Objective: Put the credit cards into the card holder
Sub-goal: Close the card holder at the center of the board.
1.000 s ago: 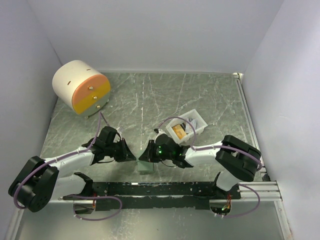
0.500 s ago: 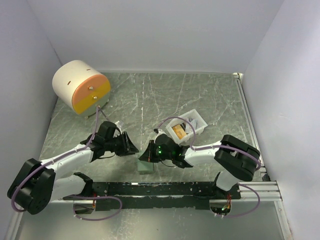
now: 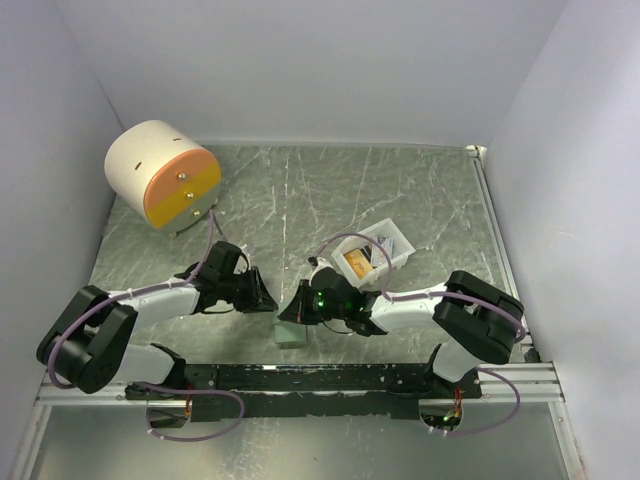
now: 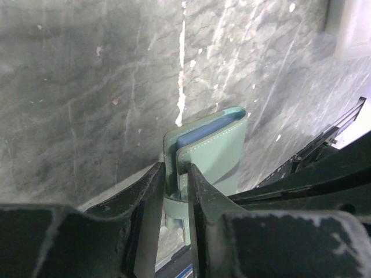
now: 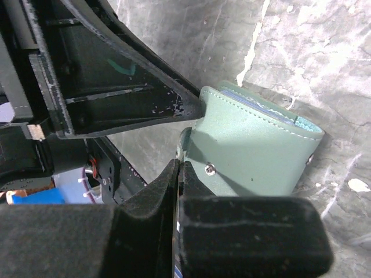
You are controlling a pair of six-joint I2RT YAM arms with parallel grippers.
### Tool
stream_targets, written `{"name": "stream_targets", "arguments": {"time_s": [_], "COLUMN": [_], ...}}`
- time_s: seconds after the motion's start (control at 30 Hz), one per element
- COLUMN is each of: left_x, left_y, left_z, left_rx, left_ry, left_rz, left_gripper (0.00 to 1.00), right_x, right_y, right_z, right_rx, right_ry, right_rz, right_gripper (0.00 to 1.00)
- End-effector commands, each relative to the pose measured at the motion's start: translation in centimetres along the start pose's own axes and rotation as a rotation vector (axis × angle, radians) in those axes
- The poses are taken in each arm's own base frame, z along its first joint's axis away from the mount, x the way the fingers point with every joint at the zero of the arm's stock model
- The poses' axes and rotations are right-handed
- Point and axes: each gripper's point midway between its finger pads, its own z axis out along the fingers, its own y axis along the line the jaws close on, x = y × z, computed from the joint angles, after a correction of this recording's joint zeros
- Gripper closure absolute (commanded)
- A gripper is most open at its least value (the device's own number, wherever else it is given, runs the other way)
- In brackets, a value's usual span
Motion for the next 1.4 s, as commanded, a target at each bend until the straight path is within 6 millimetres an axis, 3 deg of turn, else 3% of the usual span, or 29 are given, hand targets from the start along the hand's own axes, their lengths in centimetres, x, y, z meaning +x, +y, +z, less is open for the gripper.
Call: {"name": "stream_targets", "arguments": {"time_s": [0.0, 0.23, 0.83, 1.07, 1.37], "left_x": [-0.7, -0.6, -0.8, -1.4, 0.3], "left_y": [-0.4, 0.3, 0.0, -2.0, -4.4], "left_z": [0.3, 0.2, -0.3, -1.8, -2.7], "left_rx": [0.023, -0.012, -0.013, 0.035, 0.106], "left_ry": [-0.006, -0.007, -0.022, -0.052, -0.026], "left_rz": [0.032, 0.028, 0.029, 0.053, 0.084], "left_gripper": [0.68, 0.71, 0.7, 0.66, 0.75], "right_x": [-0.3, 0.1, 1.0, 1.3, 1.8], "right_y": [0.0, -1.2, -3.2, -3.8, -4.5], "right_z": [-0.6, -0.9, -0.6, -0.5, -0.3], "right_rx": [0.019, 0.068, 0.152, 0.183, 0.224], "right_ry": [-0.018, -0.006, 0.022, 0.037, 0.066], "right_rz": [-0.01, 0.01, 0.022, 0.024, 0.032], "right_gripper": [1.0, 1.0, 1.0, 1.0, 1.0]}}
